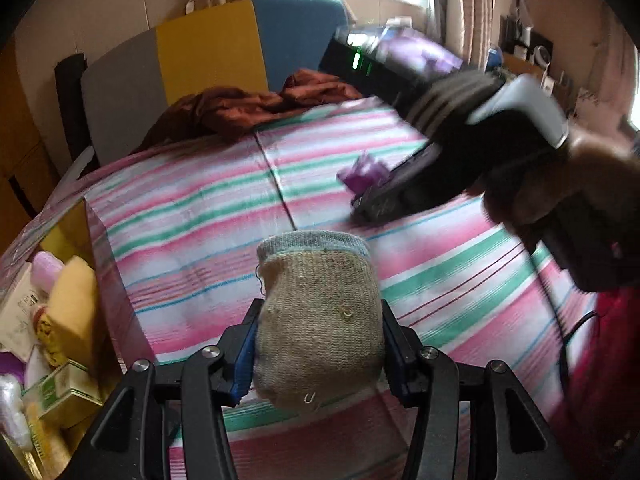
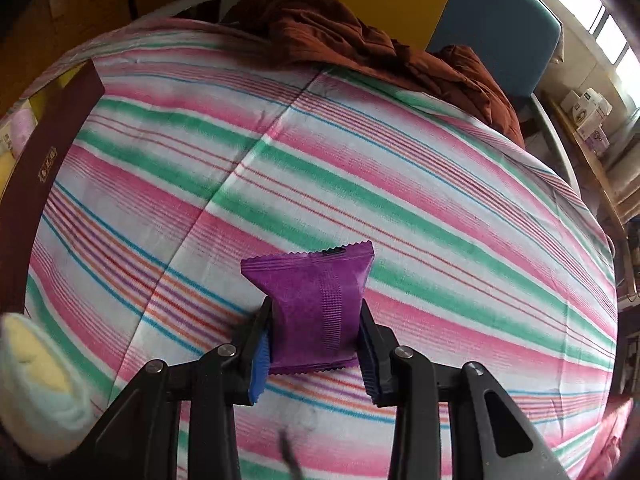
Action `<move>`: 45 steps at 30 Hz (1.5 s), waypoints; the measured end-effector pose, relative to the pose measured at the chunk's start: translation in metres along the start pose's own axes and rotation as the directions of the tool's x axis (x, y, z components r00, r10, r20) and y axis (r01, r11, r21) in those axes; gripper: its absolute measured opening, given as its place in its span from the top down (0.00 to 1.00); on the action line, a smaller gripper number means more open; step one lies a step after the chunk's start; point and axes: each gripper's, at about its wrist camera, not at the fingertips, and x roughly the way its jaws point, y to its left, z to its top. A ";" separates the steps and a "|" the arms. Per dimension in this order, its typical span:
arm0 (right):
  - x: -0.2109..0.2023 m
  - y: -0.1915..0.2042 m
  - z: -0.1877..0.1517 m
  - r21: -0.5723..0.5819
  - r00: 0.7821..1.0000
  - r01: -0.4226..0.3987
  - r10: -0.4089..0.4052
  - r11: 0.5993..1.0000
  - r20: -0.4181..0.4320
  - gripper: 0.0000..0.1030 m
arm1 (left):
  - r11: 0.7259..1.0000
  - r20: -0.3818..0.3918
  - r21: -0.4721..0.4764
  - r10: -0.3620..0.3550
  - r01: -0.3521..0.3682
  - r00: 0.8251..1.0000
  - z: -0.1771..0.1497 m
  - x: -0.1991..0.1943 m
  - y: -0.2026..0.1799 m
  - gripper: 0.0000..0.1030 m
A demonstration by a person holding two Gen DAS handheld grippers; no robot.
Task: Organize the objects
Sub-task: 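Carry the sock with the left tool while the right tool carries the purple packet to the tray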
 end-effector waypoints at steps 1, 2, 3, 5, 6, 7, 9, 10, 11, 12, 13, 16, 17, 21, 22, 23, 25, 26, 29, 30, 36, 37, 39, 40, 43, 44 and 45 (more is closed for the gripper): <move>-0.002 0.000 -0.002 0.004 1.000 0.006 -0.006 1.000 -0.005 0.65 | 1.000 0.012 0.001 -0.003 0.003 1.000 0.001 -0.005 0.000 0.48; -0.002 0.002 -0.002 0.011 1.000 0.014 -0.014 1.000 -0.010 0.65 | 1.000 0.019 0.001 -0.006 0.006 1.000 0.003 -0.008 0.001 0.48; 0.000 0.002 -0.002 0.015 1.000 0.020 -0.020 1.000 -0.015 0.65 | 1.000 0.025 -0.005 -0.010 0.010 1.000 0.004 -0.012 0.002 0.48; -0.002 0.004 -0.005 0.025 0.999 0.031 -0.030 0.999 -0.029 0.65 | 1.000 0.038 -0.017 -0.018 0.019 0.999 0.005 -0.020 0.005 0.48; -0.003 0.005 -0.005 0.025 0.999 0.036 -0.035 0.999 -0.035 0.65 | 1.000 0.048 -0.017 -0.017 0.018 0.999 0.006 -0.025 0.006 0.48; -0.004 0.008 -0.006 0.021 0.998 0.043 -0.042 0.999 -0.039 0.65 | 1.000 0.061 -0.019 -0.016 0.017 0.998 0.008 -0.030 0.007 0.48; -0.005 0.012 -0.008 0.017 0.998 0.056 -0.055 0.998 -0.044 0.65 | 0.999 0.077 -0.032 -0.013 0.015 0.997 0.009 -0.039 0.012 0.48; -0.005 0.014 -0.008 0.017 0.997 0.061 -0.060 0.998 -0.047 0.65 | 0.999 0.083 -0.043 -0.008 0.011 0.997 0.009 -0.043 0.016 0.48; -0.006 0.016 -0.010 0.020 0.997 0.064 -0.063 0.998 -0.051 0.65 | 0.999 0.088 -0.053 -0.002 0.007 0.996 0.009 -0.047 0.019 0.48; -0.007 0.017 -0.010 0.022 0.997 0.065 -0.063 0.998 -0.054 0.65 | 0.998 0.093 -0.068 0.006 0.000 0.996 0.010 -0.051 0.024 0.48; -0.007 0.018 -0.011 0.024 0.996 0.064 -0.063 0.998 -0.057 0.65 | 0.997 0.095 -0.074 0.011 -0.004 0.995 0.010 -0.054 0.027 0.48; -0.011 0.026 -0.013 0.029 0.996 0.064 -0.062 0.998 -0.059 0.65 | 0.995 0.107 -0.099 0.032 -0.021 0.994 0.009 -0.064 0.039 0.48; -0.014 0.031 -0.017 0.033 0.996 0.063 -0.061 0.997 -0.059 0.65 | 0.994 0.113 -0.106 0.040 -0.028 0.993 0.009 -0.068 0.042 0.48; -0.019 0.037 -0.021 0.058 0.997 0.055 -0.051 0.997 -0.063 0.65 | 0.989 0.130 -0.139 0.076 -0.058 0.989 0.005 -0.084 0.060 0.48; -0.019 0.038 -0.022 0.064 0.997 0.054 -0.050 0.997 -0.063 0.65 | 0.987 0.133 -0.150 0.086 -0.065 0.987 0.004 -0.087 0.065 0.48; -0.020 0.040 -0.023 0.068 0.997 0.055 -0.051 0.996 -0.063 0.65 | 0.985 0.134 -0.159 0.094 -0.072 0.987 0.003 -0.090 0.069 0.48; -0.021 0.043 -0.024 0.070 0.996 0.062 -0.057 0.996 -0.062 0.65 | 0.979 0.132 -0.181 0.119 -0.094 0.984 -0.001 -0.094 0.079 0.48; -0.022 0.045 -0.025 0.072 0.996 0.066 -0.062 0.995 -0.062 0.65 | 0.976 0.129 -0.192 0.130 -0.104 0.983 -0.003 -0.096 0.085 0.48; -0.024 0.049 -0.026 0.078 0.996 0.075 -0.070 0.994 -0.060 0.65 | 0.965 0.118 -0.228 0.160 -0.130 0.980 -0.011 -0.100 0.101 0.48; -0.024 0.049 -0.027 0.081 0.996 0.074 -0.069 0.994 -0.060 0.65 | 0.962 0.116 -0.238 0.166 -0.135 0.979 -0.013 -0.101 0.106 0.48; -0.028 0.055 -0.028 0.080 0.996 0.071 -0.066 0.994 -0.065 0.65 | 0.940 0.097 -0.297 0.203 -0.166 0.974 -0.027 -0.104 0.130 0.48; -0.029 0.057 -0.027 0.081 0.996 0.068 -0.063 0.994 -0.065 0.65 | 0.938 0.096 -0.303 0.206 -0.168 0.974 -0.028 -0.105 0.132 0.48; -0.030 0.059 -0.027 0.084 0.996 0.069 -0.063 0.994 -0.063 0.66 | 0.932 0.091 -0.318 0.214 -0.175 0.973 -0.030 -0.106 0.137 0.48; -0.028 0.056 -0.025 0.088 0.996 0.066 -0.061 0.994 -0.063 0.66 | 0.927 0.088 -0.331 0.215 -0.175 0.973 -0.032 -0.107 0.142 0.48; -0.029 0.054 -0.023 0.113 0.998 0.024 -0.018 0.993 -0.053 0.66 | 0.912 0.077 -0.370 0.222 -0.179 0.972 -0.040 -0.110 0.155 0.48; -0.030 0.055 -0.022 0.118 0.999 0.013 -0.007 0.993 -0.049 0.66 | 0.906 0.074 -0.383 0.227 -0.183 0.971 -0.043 -0.112 0.159 0.48; -0.030 0.057 -0.021 0.117 0.999 0.012 -0.006 0.993 -0.046 0.66 | 0.899 0.072 -0.396 0.234 -0.187 0.970 -0.046 -0.113 0.166 0.48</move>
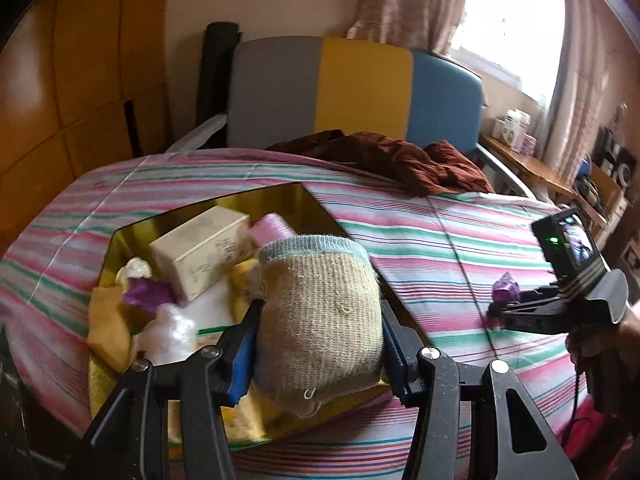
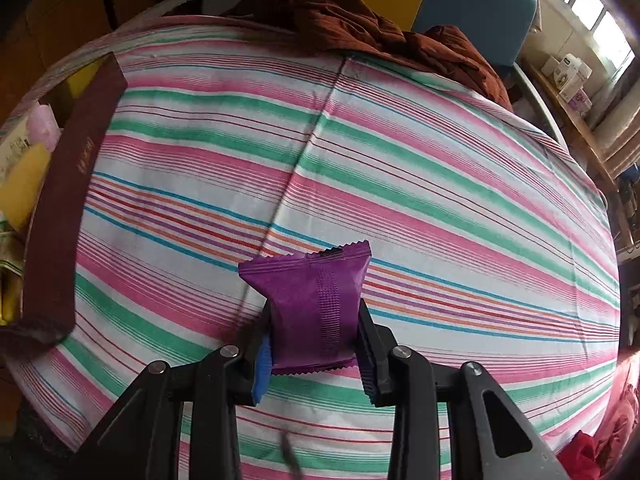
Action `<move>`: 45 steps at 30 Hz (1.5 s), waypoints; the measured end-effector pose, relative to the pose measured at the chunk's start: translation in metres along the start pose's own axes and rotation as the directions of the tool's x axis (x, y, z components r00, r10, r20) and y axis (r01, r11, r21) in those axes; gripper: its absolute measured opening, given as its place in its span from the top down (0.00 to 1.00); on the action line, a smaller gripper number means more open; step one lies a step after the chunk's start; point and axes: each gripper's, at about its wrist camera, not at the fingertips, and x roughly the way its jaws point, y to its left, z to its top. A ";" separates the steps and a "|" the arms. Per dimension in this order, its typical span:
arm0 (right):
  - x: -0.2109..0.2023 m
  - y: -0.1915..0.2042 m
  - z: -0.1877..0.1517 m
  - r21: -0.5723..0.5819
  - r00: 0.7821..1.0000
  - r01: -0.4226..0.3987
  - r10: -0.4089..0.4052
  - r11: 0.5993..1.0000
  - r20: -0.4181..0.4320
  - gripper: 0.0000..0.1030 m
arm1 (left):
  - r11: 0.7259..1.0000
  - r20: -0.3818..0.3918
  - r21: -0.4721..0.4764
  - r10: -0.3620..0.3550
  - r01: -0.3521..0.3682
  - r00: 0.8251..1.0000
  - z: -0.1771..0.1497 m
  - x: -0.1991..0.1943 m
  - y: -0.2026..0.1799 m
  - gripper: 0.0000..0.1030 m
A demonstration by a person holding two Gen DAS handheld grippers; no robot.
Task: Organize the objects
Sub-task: 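Carry the sock with the left tool while the right tool carries the purple packet to the tray, then lower the sock into the tray with the left tool while the right tool places the purple packet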
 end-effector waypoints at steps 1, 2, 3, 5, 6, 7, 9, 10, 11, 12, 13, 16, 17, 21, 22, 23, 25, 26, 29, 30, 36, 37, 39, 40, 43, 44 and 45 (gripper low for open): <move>0.000 0.002 0.000 -0.002 1.000 0.000 0.000 1.000 0.002 0.66 | 1.000 0.001 -0.011 0.009 -0.009 1.000 -0.001 -0.001 0.006 0.48; 0.000 0.005 0.001 -0.003 1.000 -0.003 0.003 1.000 0.005 0.66 | 0.999 0.001 -0.026 0.022 -0.022 1.000 -0.002 -0.002 0.015 0.48; -0.002 0.007 0.001 -0.005 1.000 -0.009 0.009 1.000 0.008 0.66 | 0.999 0.000 -0.037 0.031 -0.031 1.000 -0.004 -0.004 0.021 0.48; -0.006 0.015 0.002 -0.016 1.000 -0.024 0.024 1.000 0.018 0.66 | 0.996 -0.008 -0.066 0.055 -0.056 0.998 -0.007 -0.005 0.035 0.48; -0.009 0.019 0.002 -0.025 0.999 -0.029 0.030 0.999 0.026 0.66 | 0.994 -0.013 -0.083 0.067 -0.068 0.998 -0.008 -0.006 0.044 0.48; -0.015 0.025 0.003 -0.037 0.998 -0.039 0.040 0.999 0.042 0.66 | 0.992 -0.017 -0.097 0.079 -0.080 0.997 -0.010 -0.007 0.052 0.48; -0.024 0.035 0.003 -0.055 0.996 -0.057 0.061 0.997 0.072 0.66 | 0.987 -0.021 -0.126 0.098 -0.100 0.995 -0.013 -0.012 0.067 0.48; -0.031 0.041 0.003 -0.064 0.993 -0.069 0.075 0.996 0.092 0.66 | 0.985 -0.023 -0.140 0.103 -0.105 0.994 -0.015 -0.015 0.074 0.48; -0.036 0.046 0.003 -0.072 0.990 -0.081 0.089 0.994 0.107 0.66 | 0.983 -0.024 -0.149 0.106 -0.109 0.994 -0.017 -0.016 0.079 0.48; -0.042 0.052 0.003 -0.082 0.987 -0.094 0.103 0.992 0.122 0.66 | 0.981 -0.023 -0.158 0.111 -0.114 0.994 -0.019 -0.019 0.084 0.48; -0.048 0.058 0.002 -0.093 0.984 -0.106 0.118 0.990 0.137 0.66 | 0.979 -0.022 -0.165 0.115 -0.117 0.993 -0.021 -0.021 0.089 0.48; -0.068 0.083 0.000 -0.143 0.966 -0.158 0.183 0.977 0.183 0.66 | 0.975 -0.030 -0.185 0.122 -0.126 0.992 -0.027 -0.027 0.099 0.48; -0.072 0.089 0.001 -0.157 0.960 -0.178 0.206 0.972 0.191 0.66 | 0.973 -0.036 -0.191 0.122 -0.127 0.992 -0.030 -0.027 0.102 0.48; -0.090 0.125 -0.004 -0.211 0.930 -0.251 0.296 0.945 0.218 0.66 | 0.971 -0.037 -0.214 0.097 -0.102 0.995 -0.034 -0.030 0.105 0.48; -0.093 0.135 -0.005 -0.227 0.921 -0.268 0.318 0.936 0.223 0.66 | 0.971 -0.027 -0.221 0.082 -0.086 0.996 -0.034 -0.031 0.105 0.48; -0.093 0.141 -0.006 -0.236 0.916 -0.277 0.330 0.931 0.227 0.66 | 0.972 -0.019 -0.224 0.066 -0.069 0.998 -0.034 -0.033 0.104 0.48; -0.094 0.153 -0.007 -0.246 0.910 -0.292 0.348 0.924 0.227 0.66 | 0.974 -0.010 -0.221 0.039 -0.040 0.999 -0.033 -0.034 0.100 0.48; -0.093 0.158 -0.007 -0.249 0.907 -0.301 0.357 0.920 0.224 0.66 | 0.975 -0.008 -0.218 0.034 -0.035 0.999 -0.032 -0.033 0.098 0.48; -0.090 0.168 -0.009 -0.250 0.906 -0.314 0.368 0.916 0.211 0.66 | 0.977 -0.012 -0.211 0.013 -0.015 1.000 -0.029 -0.030 0.092 0.48; -0.088 0.170 -0.009 -0.251 0.906 -0.314 0.368 0.916 0.209 0.66 | 0.978 -0.013 -0.210 0.004 -0.007 1.000 -0.028 -0.029 0.091 0.48; -0.084 0.170 -0.008 -0.237 0.909 -0.311 0.360 0.921 0.209 0.66 | 0.978 -0.033 -0.205 -0.030 0.023 0.999 -0.020 -0.015 0.079 0.48; -0.083 0.169 -0.008 -0.232 0.909 -0.314 0.362 0.921 0.208 0.66 | 0.978 -0.039 -0.206 -0.037 0.028 0.999 -0.018 -0.012 0.077 0.48; -0.082 0.169 -0.007 -0.228 0.909 -0.316 0.363 0.921 0.206 0.66 | 0.977 -0.050 -0.210 -0.044 0.033 0.998 -0.016 -0.006 0.075 0.48; -0.080 0.169 -0.006 -0.228 0.909 -0.317 0.363 0.921 0.205 0.65 | 0.977 -0.053 -0.210 -0.043 0.031 0.998 -0.015 -0.003 0.074 0.48; -0.078 0.169 -0.006 -0.224 0.909 -0.324 0.368 0.919 0.197 0.65 | 0.978 -0.060 -0.205 -0.037 0.024 0.997 -0.011 0.004 0.071 0.48; -0.077 0.169 -0.005 -0.223 0.909 -0.324 0.368 0.919 0.196 0.65 | 0.979 -0.060 -0.203 -0.035 0.023 0.998 -0.010 0.007 0.069 0.48; -0.076 0.169 -0.005 -0.222 0.910 -0.323 0.366 0.920 0.194 0.65 | 0.980 -0.061 -0.200 -0.034 0.021 0.998 -0.009 0.008 0.069 0.48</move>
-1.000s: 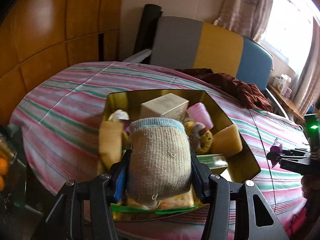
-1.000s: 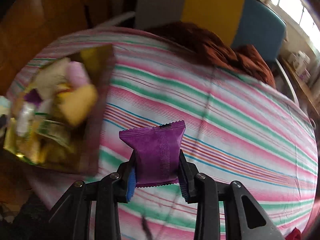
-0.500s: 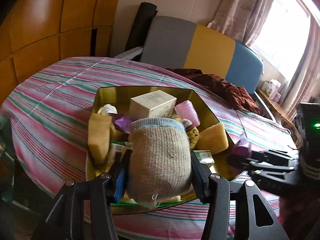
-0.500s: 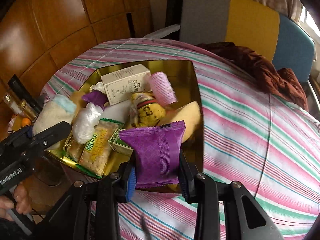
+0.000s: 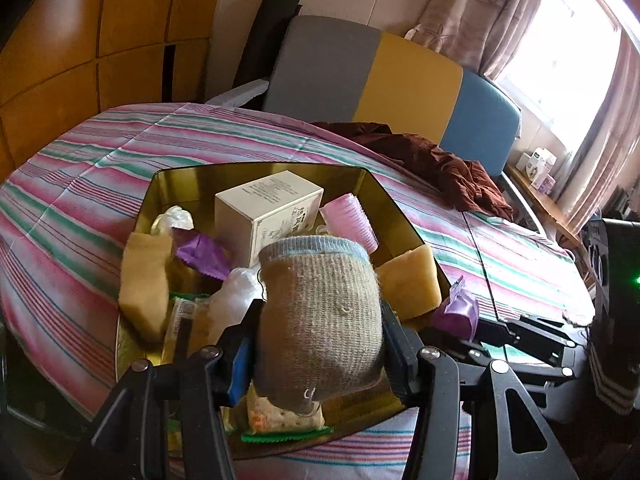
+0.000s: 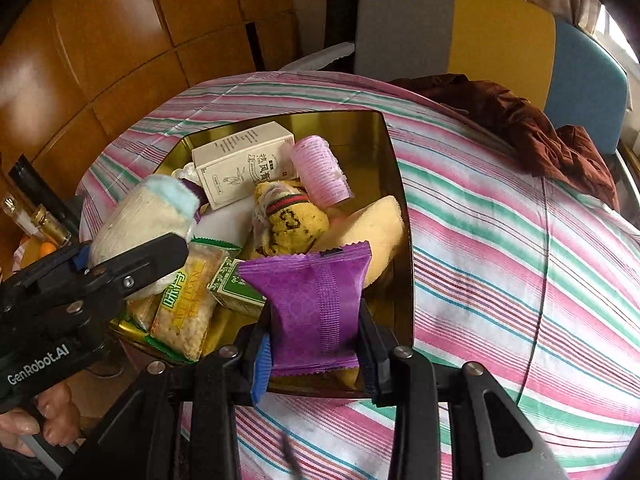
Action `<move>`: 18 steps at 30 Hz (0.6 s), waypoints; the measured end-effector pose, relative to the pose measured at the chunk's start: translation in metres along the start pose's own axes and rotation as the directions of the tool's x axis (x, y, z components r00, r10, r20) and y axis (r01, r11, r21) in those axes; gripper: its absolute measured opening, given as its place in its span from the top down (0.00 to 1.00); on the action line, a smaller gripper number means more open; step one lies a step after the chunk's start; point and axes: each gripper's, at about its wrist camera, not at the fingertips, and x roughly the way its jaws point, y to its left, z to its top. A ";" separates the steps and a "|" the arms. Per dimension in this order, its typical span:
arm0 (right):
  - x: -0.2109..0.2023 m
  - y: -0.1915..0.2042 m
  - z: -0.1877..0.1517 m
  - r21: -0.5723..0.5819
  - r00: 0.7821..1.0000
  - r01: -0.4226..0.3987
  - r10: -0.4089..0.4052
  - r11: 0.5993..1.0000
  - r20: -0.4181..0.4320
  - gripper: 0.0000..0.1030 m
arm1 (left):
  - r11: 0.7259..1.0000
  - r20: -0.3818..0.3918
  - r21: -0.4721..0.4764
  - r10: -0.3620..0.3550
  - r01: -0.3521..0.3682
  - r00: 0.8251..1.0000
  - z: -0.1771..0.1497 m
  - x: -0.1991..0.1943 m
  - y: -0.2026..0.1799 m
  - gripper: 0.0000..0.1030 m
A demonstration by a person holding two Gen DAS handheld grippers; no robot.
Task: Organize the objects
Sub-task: 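Lower the sock into the tray with the left tool while the right tool places the purple packet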
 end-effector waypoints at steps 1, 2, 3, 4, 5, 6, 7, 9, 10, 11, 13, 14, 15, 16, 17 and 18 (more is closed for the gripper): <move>0.001 0.000 0.000 0.000 1.000 0.002 -0.002 1.000 -0.003 0.65 | 1.000 -0.001 0.002 0.001 -0.001 1.000 0.001 0.002 0.000 0.48; 0.002 0.000 -0.001 0.000 1.000 0.003 -0.003 1.000 -0.005 0.65 | 1.000 -0.002 0.003 0.000 0.000 1.000 0.002 0.004 -0.001 0.47; 0.003 0.000 -0.001 -0.001 1.000 0.004 -0.004 1.000 -0.008 0.65 | 1.000 -0.004 0.005 -0.002 0.002 1.000 0.002 0.006 -0.002 0.47; 0.003 0.000 -0.001 -0.001 1.000 0.005 -0.005 1.000 -0.010 0.64 | 1.000 -0.006 0.006 -0.003 0.003 1.000 0.003 0.008 -0.002 0.47; 0.004 -0.001 -0.001 0.000 1.000 0.004 -0.004 1.000 -0.012 0.64 | 1.000 -0.010 0.004 0.000 0.000 1.000 0.004 0.010 -0.002 0.48; 0.004 -0.001 -0.001 0.001 1.000 0.003 -0.003 1.000 -0.014 0.64 | 1.000 -0.013 0.001 -0.001 0.001 1.000 0.004 0.012 -0.002 0.47; 0.005 -0.001 -0.001 0.003 1.000 -0.001 0.001 1.000 -0.017 0.64 | 1.000 -0.016 -0.001 -0.002 0.002 1.000 0.005 0.014 -0.002 0.47; 0.007 -0.002 -0.001 0.007 1.000 0.000 0.000 1.000 -0.024 0.62 | 1.000 -0.021 -0.002 0.005 -0.005 1.000 0.006 0.018 -0.003 0.46; 0.008 -0.002 -0.001 0.007 1.000 0.000 0.000 1.000 -0.027 0.61 | 1.000 -0.021 -0.002 0.009 -0.009 1.000 0.006 0.019 -0.003 0.45; 0.009 -0.002 -0.002 0.006 1.000 0.005 -0.005 1.000 -0.029 0.61 | 1.000 -0.021 -0.004 0.002 -0.002 1.000 0.007 0.020 -0.003 0.44; 0.010 -0.003 -0.003 0.012 1.000 0.003 -0.003 1.000 -0.031 0.61 | 1.000 -0.015 0.001 0.003 -0.003 1.000 0.007 0.020 -0.003 0.44; 0.011 -0.004 -0.003 0.013 0.999 0.002 -0.001 1.000 -0.032 0.61 | 1.000 -0.013 0.006 0.006 -0.006 1.000 0.007 0.019 -0.004 0.44; 0.011 -0.004 -0.003 0.014 0.999 0.001 -0.001 1.000 -0.032 0.61 | 1.000 -0.011 0.011 0.010 -0.010 1.000 0.006 0.019 -0.004 0.44; 0.011 -0.004 -0.003 0.016 0.999 0.000 0.001 1.000 -0.033 0.61 | 1.000 -0.011 0.012 0.013 -0.013 1.000 0.006 0.019 -0.004 0.44; 0.011 -0.004 -0.003 0.019 1.000 0.000 0.000 1.000 -0.032 0.61 | 1.000 -0.010 0.011 0.016 -0.016 1.000 0.005 0.019 -0.003 0.44; 0.010 -0.005 -0.003 0.021 1.000 0.002 -0.001 1.000 -0.028 0.61 | 1.000 -0.010 0.010 0.020 -0.020 1.000 0.005 0.018 -0.002 0.44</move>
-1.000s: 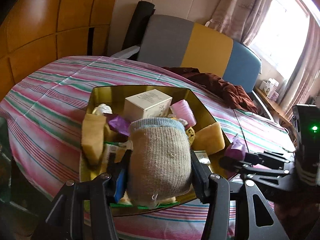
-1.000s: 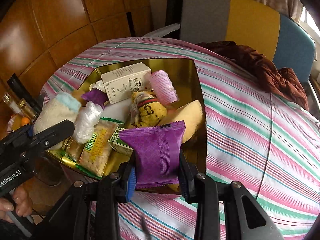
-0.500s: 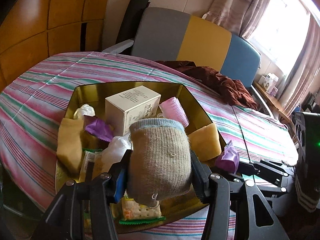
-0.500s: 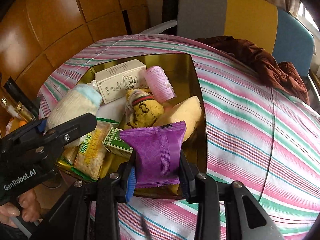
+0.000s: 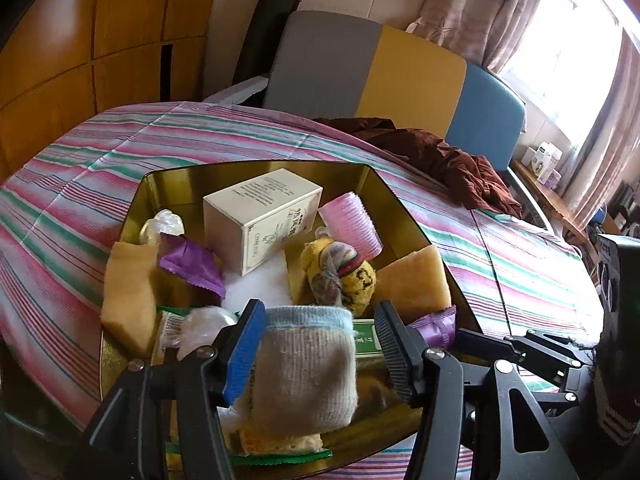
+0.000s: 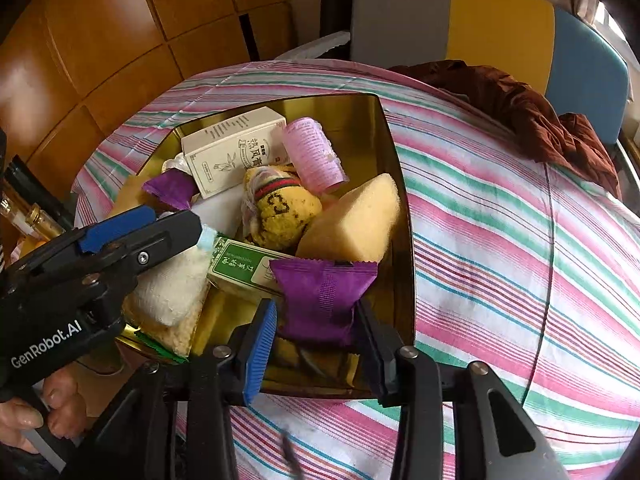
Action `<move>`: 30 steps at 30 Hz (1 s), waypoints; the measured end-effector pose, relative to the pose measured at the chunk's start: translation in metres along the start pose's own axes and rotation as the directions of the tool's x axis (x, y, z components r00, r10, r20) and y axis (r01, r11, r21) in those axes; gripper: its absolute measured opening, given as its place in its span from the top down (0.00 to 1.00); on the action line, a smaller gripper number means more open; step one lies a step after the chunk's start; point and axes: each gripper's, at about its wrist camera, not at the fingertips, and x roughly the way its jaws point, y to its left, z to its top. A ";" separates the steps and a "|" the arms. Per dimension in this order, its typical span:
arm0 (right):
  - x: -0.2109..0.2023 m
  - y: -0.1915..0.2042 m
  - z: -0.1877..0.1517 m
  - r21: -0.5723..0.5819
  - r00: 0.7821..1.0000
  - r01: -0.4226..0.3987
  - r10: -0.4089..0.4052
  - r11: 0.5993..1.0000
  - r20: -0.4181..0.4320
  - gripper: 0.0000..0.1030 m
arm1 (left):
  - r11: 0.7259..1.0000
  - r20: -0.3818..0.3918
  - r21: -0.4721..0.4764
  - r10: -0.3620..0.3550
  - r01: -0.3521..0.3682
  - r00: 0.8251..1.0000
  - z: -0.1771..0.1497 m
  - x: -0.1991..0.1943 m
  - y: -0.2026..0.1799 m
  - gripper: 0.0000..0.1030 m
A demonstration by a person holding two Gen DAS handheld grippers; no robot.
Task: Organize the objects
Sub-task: 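Lower the sock into the tray with the left tool while the right tool places the purple packet, then open both tools and withdraw them from the tray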
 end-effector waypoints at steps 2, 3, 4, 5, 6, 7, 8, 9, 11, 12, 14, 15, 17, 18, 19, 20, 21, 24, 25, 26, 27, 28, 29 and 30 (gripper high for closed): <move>-0.003 0.000 0.000 0.003 1.000 -0.001 0.001 1.000 0.013 0.61 | 1.000 0.006 -0.001 0.010 -0.010 1.000 -0.001 -0.002 0.001 0.45; -0.004 0.000 0.000 0.004 1.000 -0.002 0.002 1.000 0.018 0.61 | 1.000 0.014 0.000 0.015 -0.015 1.000 -0.002 -0.004 0.001 0.45; -0.005 0.001 0.000 0.003 1.000 -0.003 0.003 1.000 0.022 0.61 | 1.000 0.021 0.003 0.017 -0.018 1.000 -0.003 -0.006 0.001 0.46; -0.005 0.002 0.000 -0.003 1.000 0.000 0.000 1.000 0.023 0.61 | 1.000 0.027 0.011 0.023 -0.023 0.999 -0.004 -0.006 0.000 0.47; -0.004 0.002 0.000 -0.007 1.000 0.005 -0.005 1.000 0.022 0.61 | 0.999 0.029 0.029 0.035 -0.036 0.999 -0.006 -0.005 -0.002 0.50; -0.002 0.003 0.001 -0.011 1.000 0.012 -0.012 1.000 0.017 0.61 | 0.998 0.023 0.037 0.043 -0.044 0.999 -0.006 -0.003 -0.002 0.55; 0.000 0.003 0.000 -0.014 1.000 0.018 -0.018 1.000 0.010 0.61 | 0.998 0.011 0.040 0.047 -0.048 0.999 -0.007 -0.001 -0.003 0.57; 0.004 0.002 0.000 -0.015 1.000 0.027 -0.027 1.000 -0.004 0.61 | 0.998 0.004 0.041 0.052 -0.052 0.999 -0.008 0.002 -0.003 0.57; 0.011 0.001 0.001 -0.014 0.998 0.051 -0.051 0.999 -0.026 0.61 | 0.995 0.013 0.063 0.071 -0.071 0.997 -0.008 0.006 -0.005 0.57; 0.012 0.000 0.001 -0.015 0.998 0.056 -0.056 0.998 -0.028 0.61 | 0.995 0.014 0.069 0.074 -0.075 0.997 -0.006 0.008 -0.006 0.57; 0.014 0.000 0.002 -0.011 0.998 0.057 -0.057 0.998 -0.027 0.61 | 0.994 0.016 0.075 0.078 -0.079 0.997 -0.005 0.012 -0.005 0.54; 0.013 0.000 0.002 -0.009 0.998 0.054 -0.054 0.998 -0.024 0.61 | 0.993 0.018 0.078 0.089 -0.090 0.996 -0.004 0.015 -0.004 0.54; 0.009 0.001 0.001 -0.010 0.999 0.051 -0.051 0.999 -0.019 0.61 | 0.994 0.014 0.069 0.082 -0.083 0.997 -0.002 0.015 -0.002 0.54; 0.009 0.002 0.000 -0.009 0.998 0.053 -0.053 0.999 -0.016 0.61 | 0.995 0.013 0.062 0.074 -0.074 0.997 -0.001 0.014 -0.001 0.53; 0.007 0.002 -0.001 -0.008 0.999 0.053 -0.053 0.999 -0.014 0.60 | 0.996 0.016 0.056 0.068 -0.069 0.998 -0.001 0.012 0.000 0.49; 0.006 0.002 -0.001 -0.006 0.999 0.052 -0.052 0.999 -0.010 0.59 | 0.997 0.021 0.050 0.062 -0.063 0.998 -0.001 0.009 0.001 0.43; 0.004 0.002 -0.002 -0.005 0.999 0.051 -0.051 0.999 -0.006 0.59 | 0.998 0.031 0.040 0.057 -0.058 0.998 -0.002 0.003 0.004 0.41; -0.001 0.004 -0.002 -0.007 0.998 0.055 -0.055 0.998 0.009 0.58 | 0.997 0.053 0.038 0.062 -0.064 0.997 -0.003 -0.008 0.006 0.39; -0.003 0.005 -0.002 -0.010 0.998 0.059 -0.059 0.998 0.015 0.57 | 0.997 0.062 0.038 0.066 -0.069 0.996 -0.004 -0.013 0.007 0.39; -0.005 0.007 -0.003 -0.013 0.998 0.064 -0.064 0.998 0.023 0.57 | 0.997 0.069 0.038 0.069 -0.071 0.995 -0.005 -0.017 0.008 0.38; -0.007 0.008 -0.003 -0.017 0.997 0.068 -0.068 0.998 0.031 0.57 | 0.996 0.077 0.038 0.073 -0.076 0.994 -0.006 -0.021 0.008 0.38; -0.009 0.010 -0.003 -0.020 0.997 0.073 -0.072 0.997 0.038 0.57 | 0.996 0.086 0.040 0.082 -0.085 0.993 -0.007 -0.025 0.009 0.37; -0.011 0.011 -0.003 -0.023 0.996 0.080 -0.079 0.997 0.047 0.57 | 0.994 0.095 0.043 0.093 -0.097 0.991 -0.008 -0.030 0.009 0.36; -0.013 0.013 -0.003 -0.025 0.995 0.086 -0.085 0.996 0.053 0.57 | 0.993 0.104 0.043 0.104 -0.109 0.989 -0.009 -0.034 0.009 0.35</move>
